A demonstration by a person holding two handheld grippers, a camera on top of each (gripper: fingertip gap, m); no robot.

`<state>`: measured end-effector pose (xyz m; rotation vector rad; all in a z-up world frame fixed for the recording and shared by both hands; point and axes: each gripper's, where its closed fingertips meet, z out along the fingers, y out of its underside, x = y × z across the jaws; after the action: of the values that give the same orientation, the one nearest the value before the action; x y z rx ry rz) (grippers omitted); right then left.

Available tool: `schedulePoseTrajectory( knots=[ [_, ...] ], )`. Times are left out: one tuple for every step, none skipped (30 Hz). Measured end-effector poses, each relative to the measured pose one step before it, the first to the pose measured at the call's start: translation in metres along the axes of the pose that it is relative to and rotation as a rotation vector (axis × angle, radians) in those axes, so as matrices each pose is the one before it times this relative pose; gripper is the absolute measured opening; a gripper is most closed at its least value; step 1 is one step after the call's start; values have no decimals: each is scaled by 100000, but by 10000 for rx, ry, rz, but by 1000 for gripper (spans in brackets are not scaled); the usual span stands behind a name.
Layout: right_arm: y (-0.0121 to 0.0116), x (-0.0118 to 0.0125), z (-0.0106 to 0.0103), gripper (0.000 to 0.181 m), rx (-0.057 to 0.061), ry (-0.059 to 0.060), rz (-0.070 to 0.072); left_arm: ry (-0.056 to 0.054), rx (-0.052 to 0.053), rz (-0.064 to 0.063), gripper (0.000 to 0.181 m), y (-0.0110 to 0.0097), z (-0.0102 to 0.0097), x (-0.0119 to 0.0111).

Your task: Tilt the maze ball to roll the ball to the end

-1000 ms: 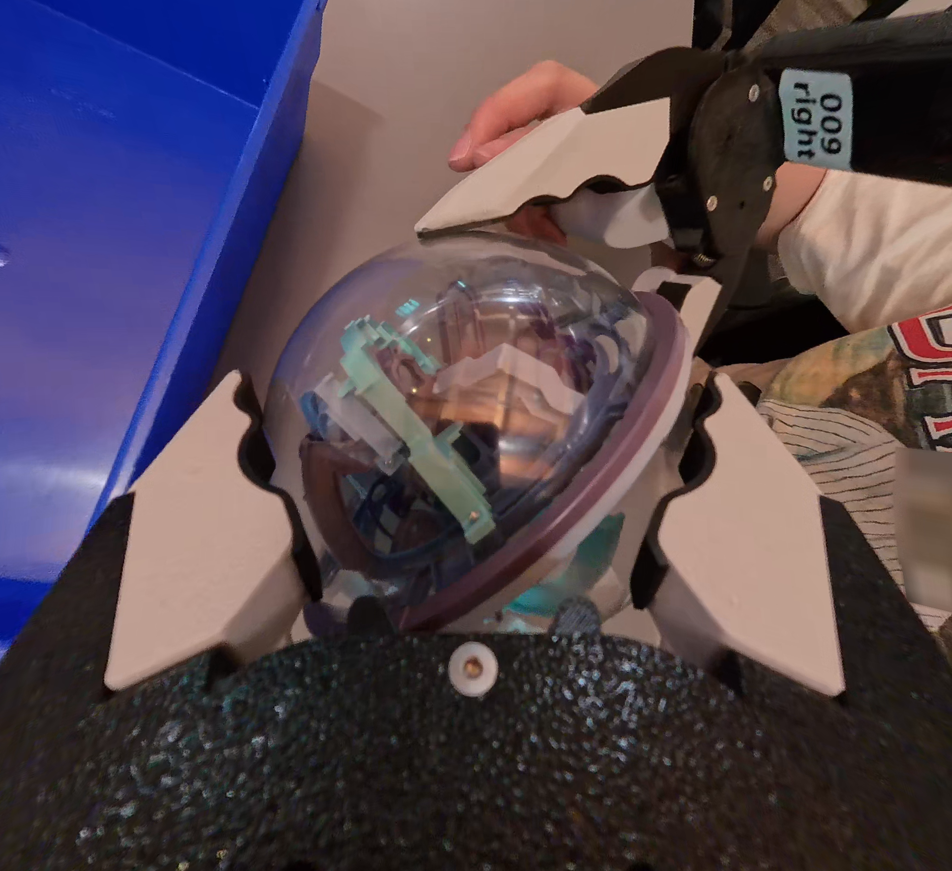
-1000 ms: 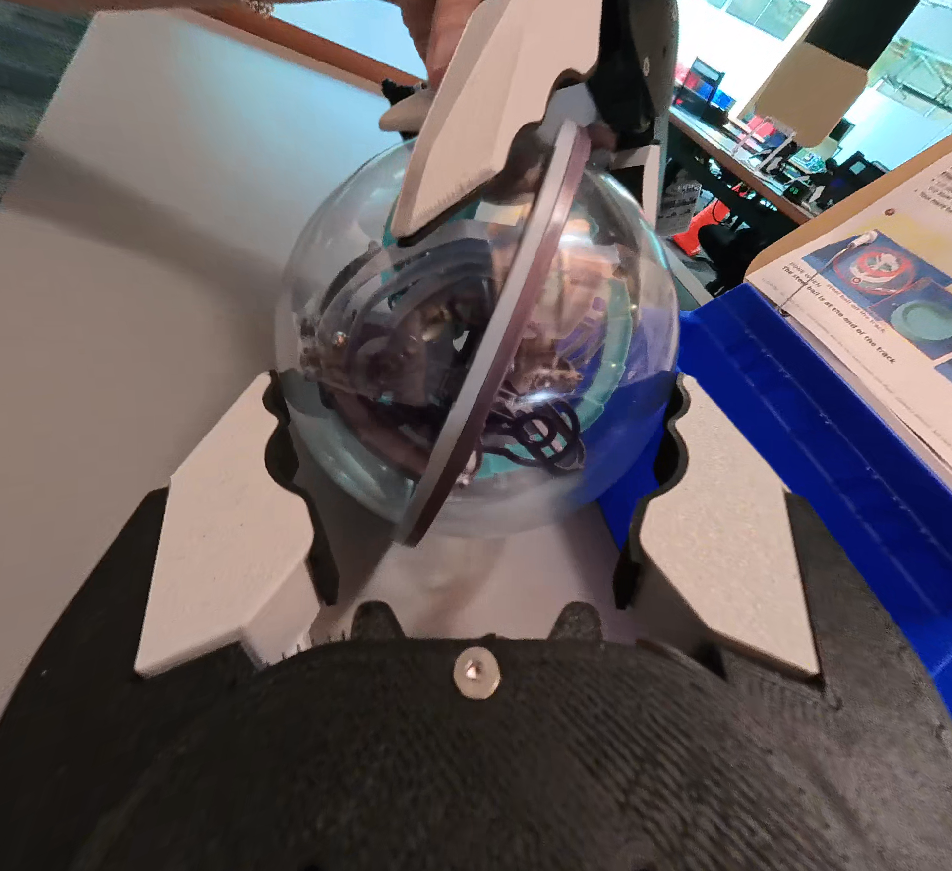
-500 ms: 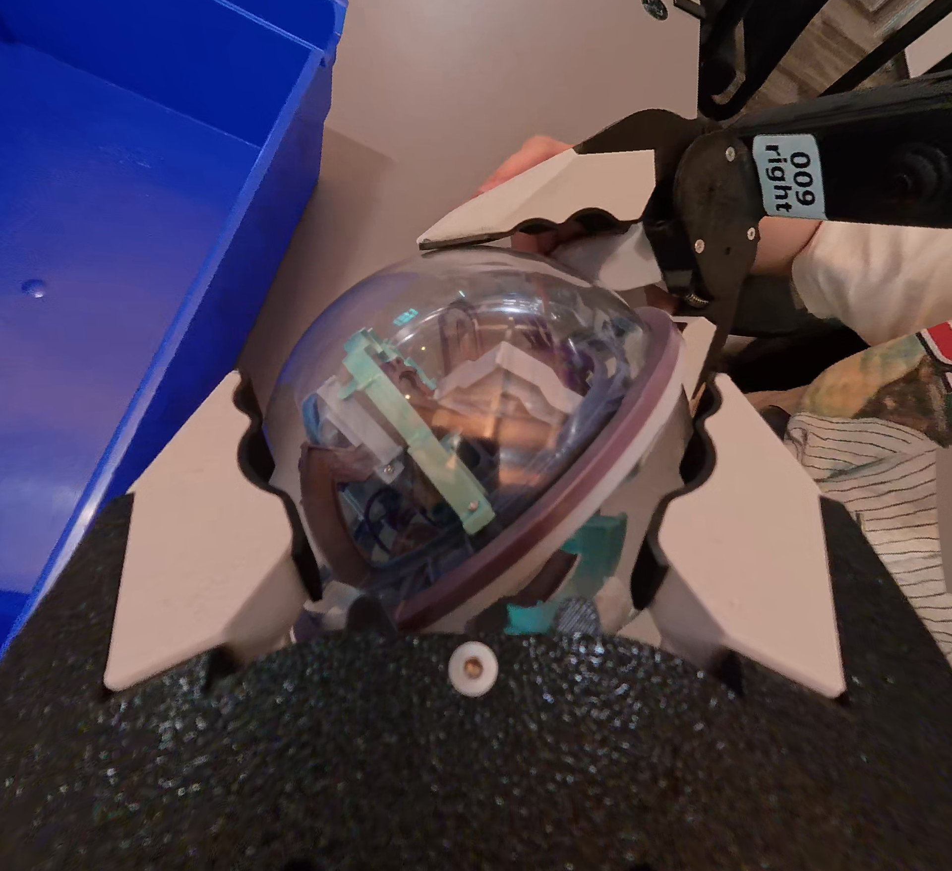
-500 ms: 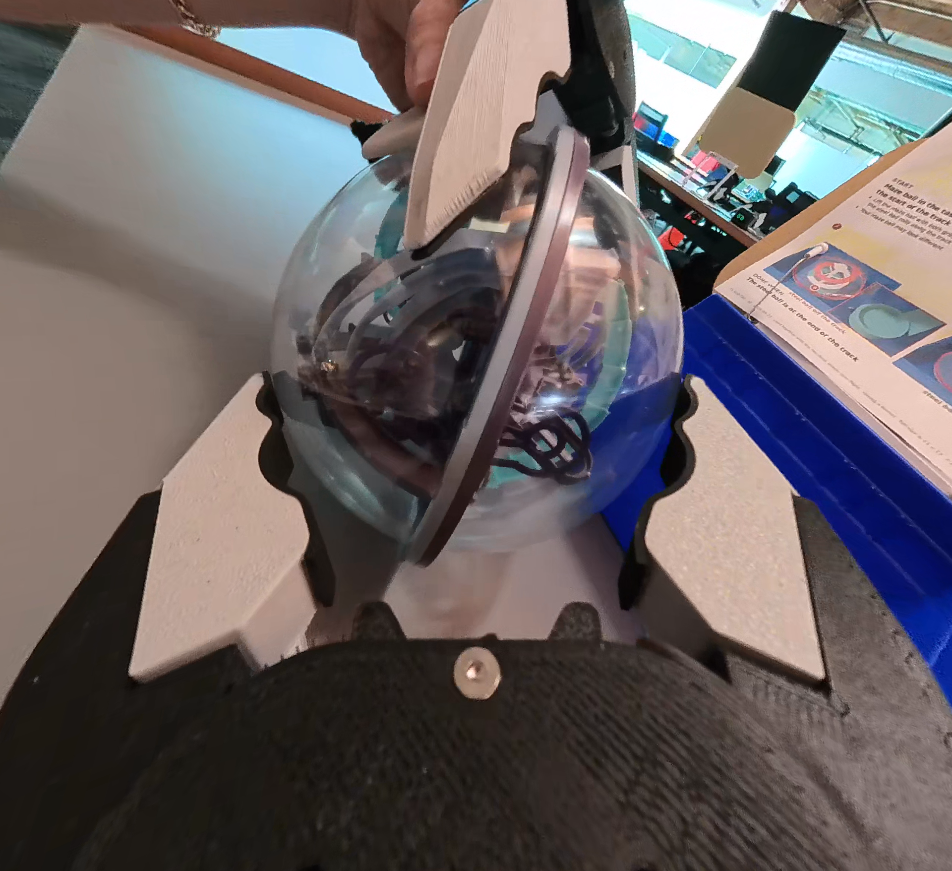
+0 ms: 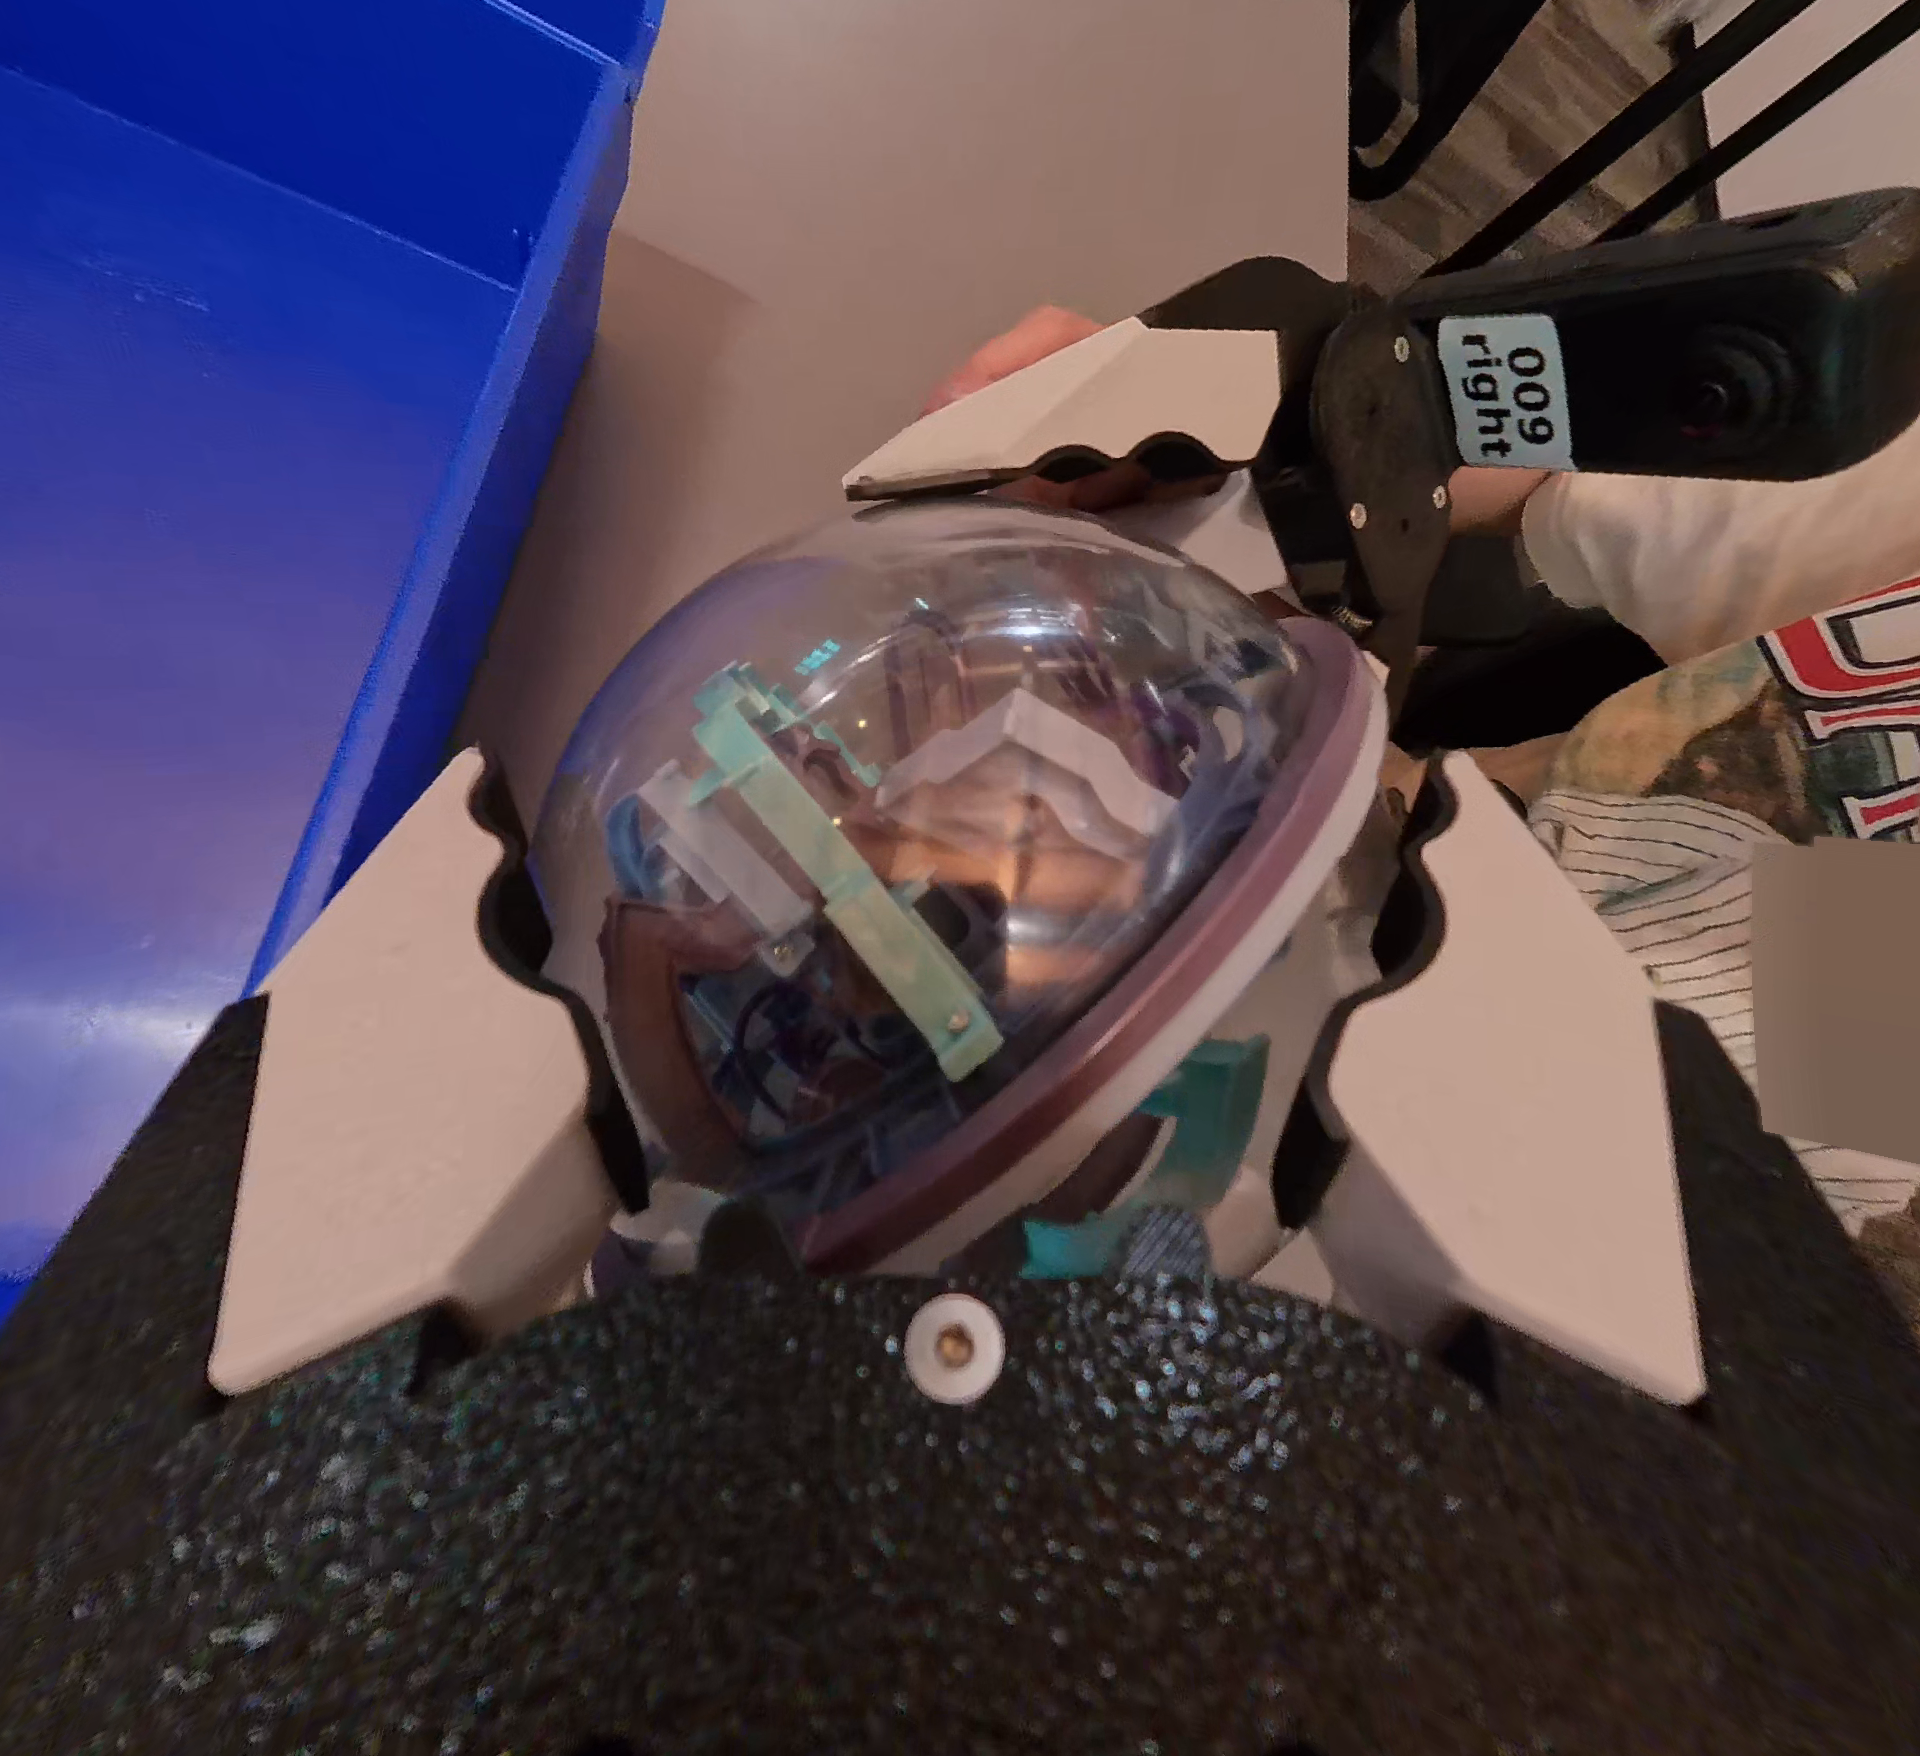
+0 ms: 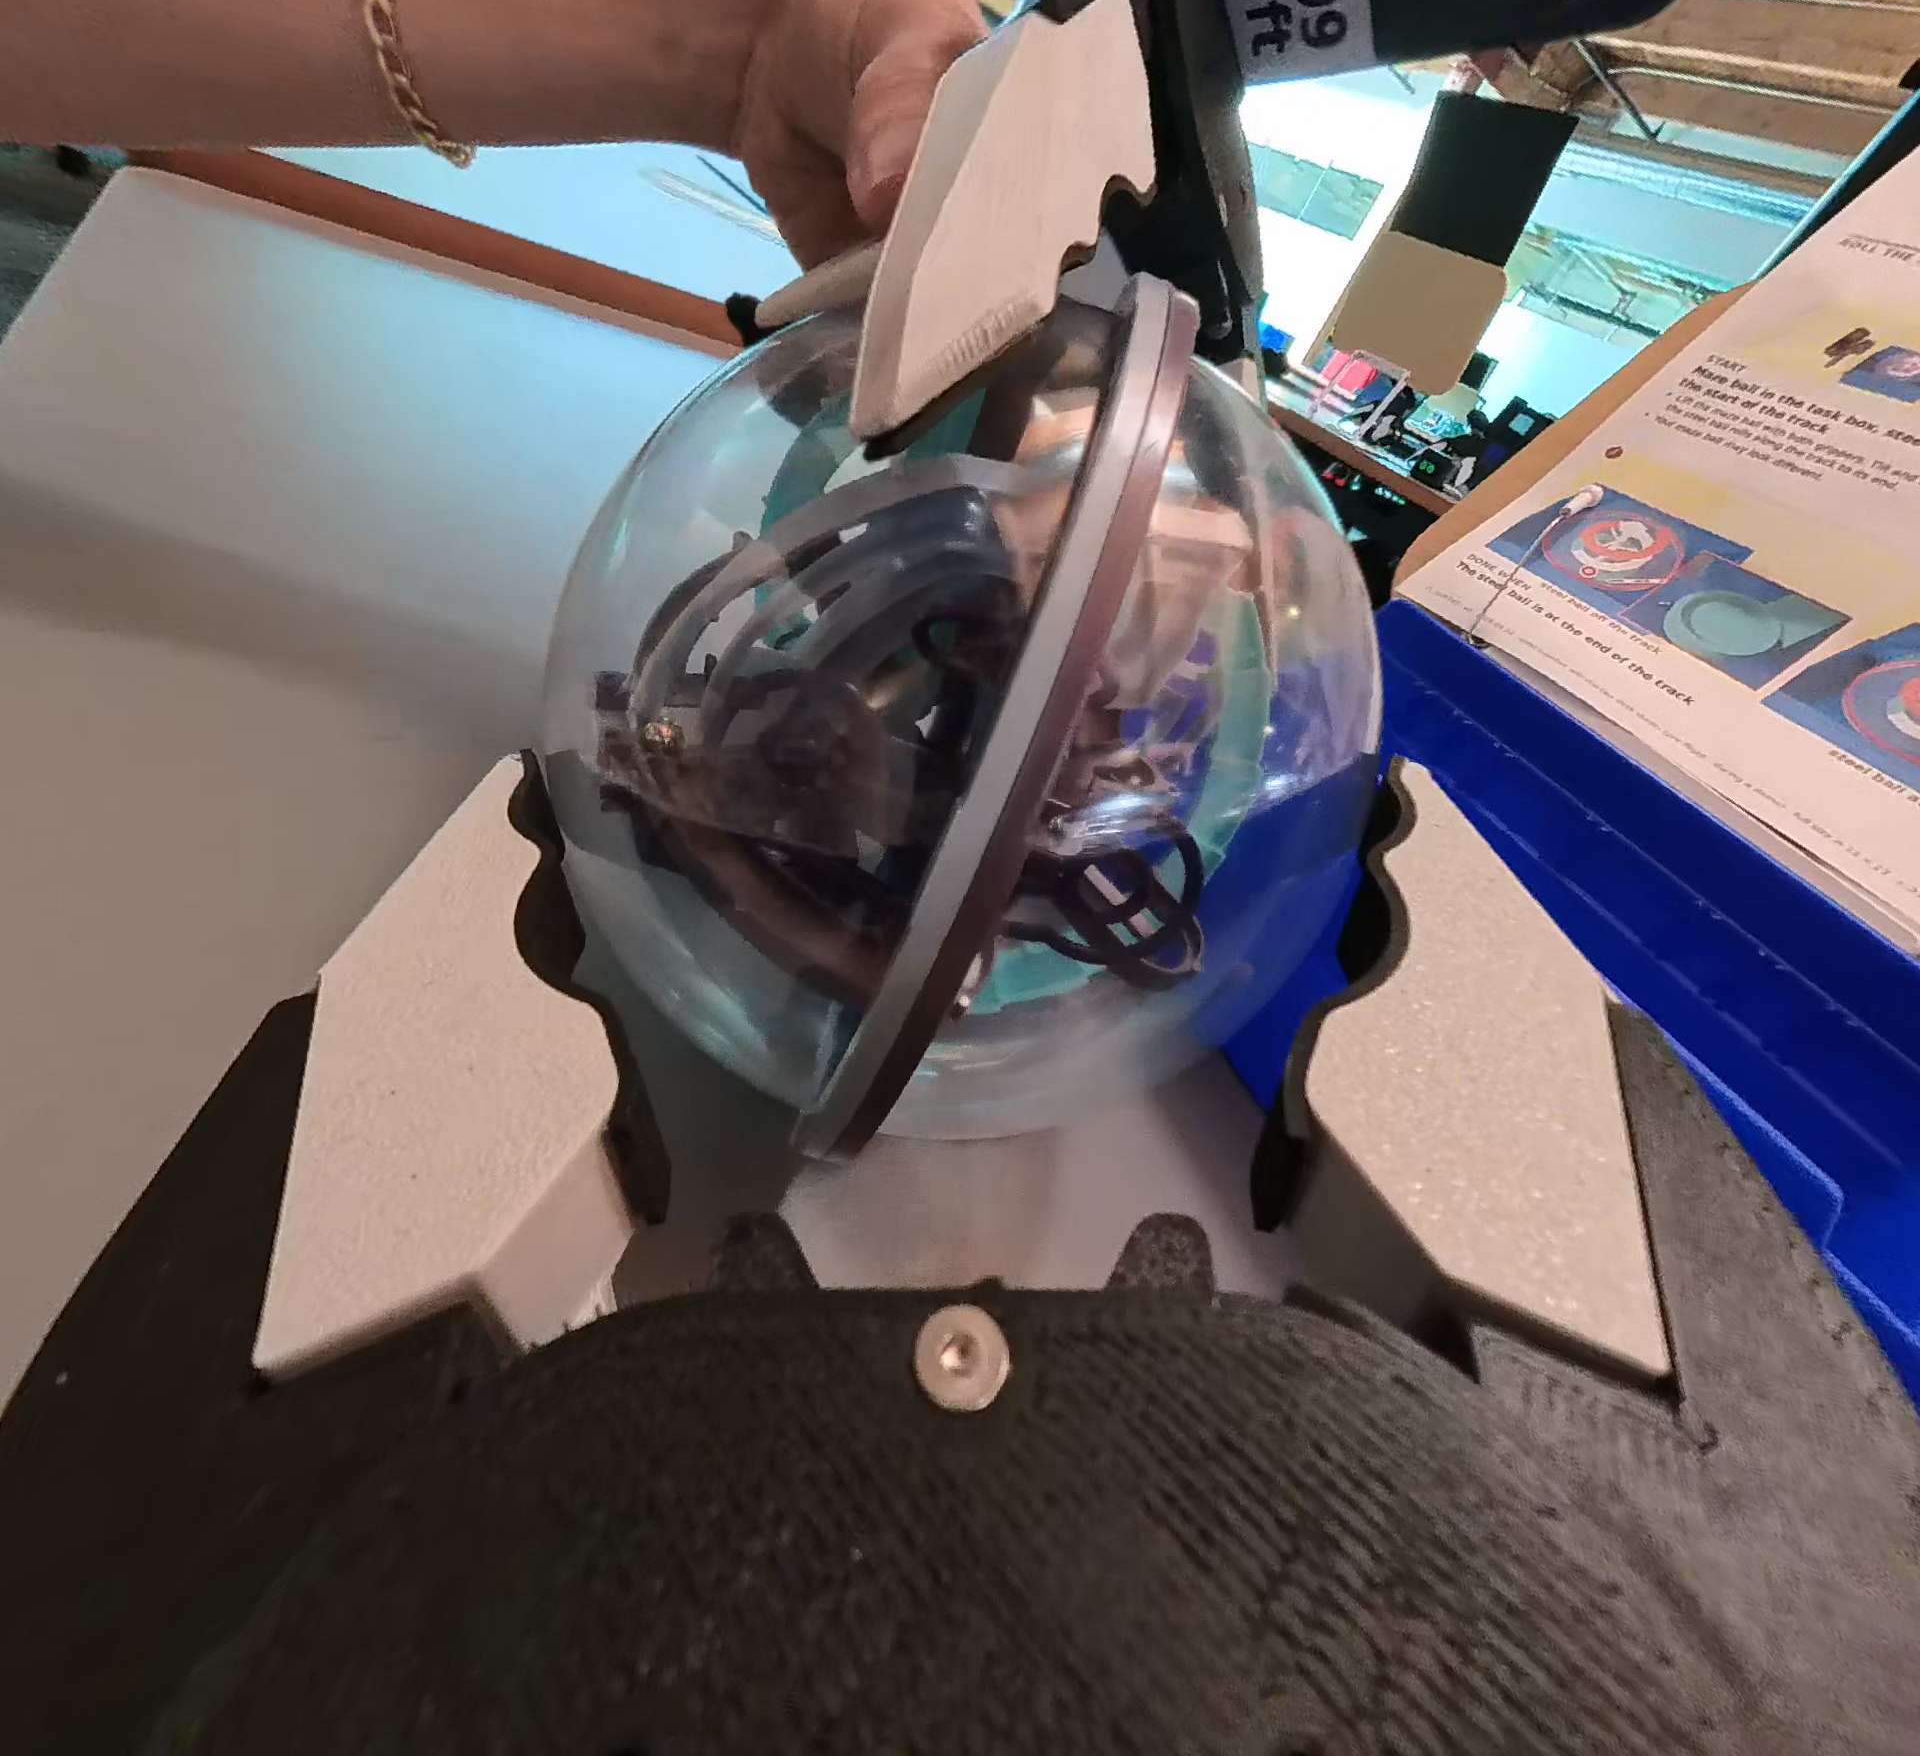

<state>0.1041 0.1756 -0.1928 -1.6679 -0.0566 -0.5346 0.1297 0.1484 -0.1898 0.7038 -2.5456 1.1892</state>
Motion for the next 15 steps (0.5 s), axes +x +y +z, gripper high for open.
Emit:
schedulePoseTrajectory(
  knots=[
    [60,74,68,148,-1,56,37,59,-75,-67,158,-25,34,-86],
    [57,93,60,149,-11,53,62,53,-69,-82,158,-48,30,-87],
    [73,103,37,149,-9,37,81,47,-62,-90,158,-65,47,-99],
    [53,118,33,150,-3,25,110,47,-54,-96,158,-71,48,-111],
    [49,124,27,150,1,15,134,50,-66,-106,158,-74,45,-112],
    [16,91,18,150,7,0,105,54,-105,-80,158,-12,40,-71],
    [1,57,4,150,26,-10,95,63,-101,-56,157,-10,30,-33],
    [-29,-6,-9,151,45,-42,152,99,-77,-56,157,7,52,30],
    [3,-11,9,151,35,-49,202,96,-33,-47,157,-22,61,34],
    [17,4,5,151,11,-55,199,75,-6,-54,157,-66,35,6],
    [-4,34,-1,151,0,-42,117,52,0,-46,156,-58,20,-16],
    [-29,5,-31,151,19,-39,59,33,20,-39,156,-35,12,3],
    [-8,-24,-33,151,4,-14,38,11,52,-35,156,-21,28,29],
    [-42,-78,-76,151,23,-29,23,12,58,-65,156,5,34,74],
    [-38,-98,-101,151,9,-46,106,-3,51,-219,157,64,53,33]
  ],
)
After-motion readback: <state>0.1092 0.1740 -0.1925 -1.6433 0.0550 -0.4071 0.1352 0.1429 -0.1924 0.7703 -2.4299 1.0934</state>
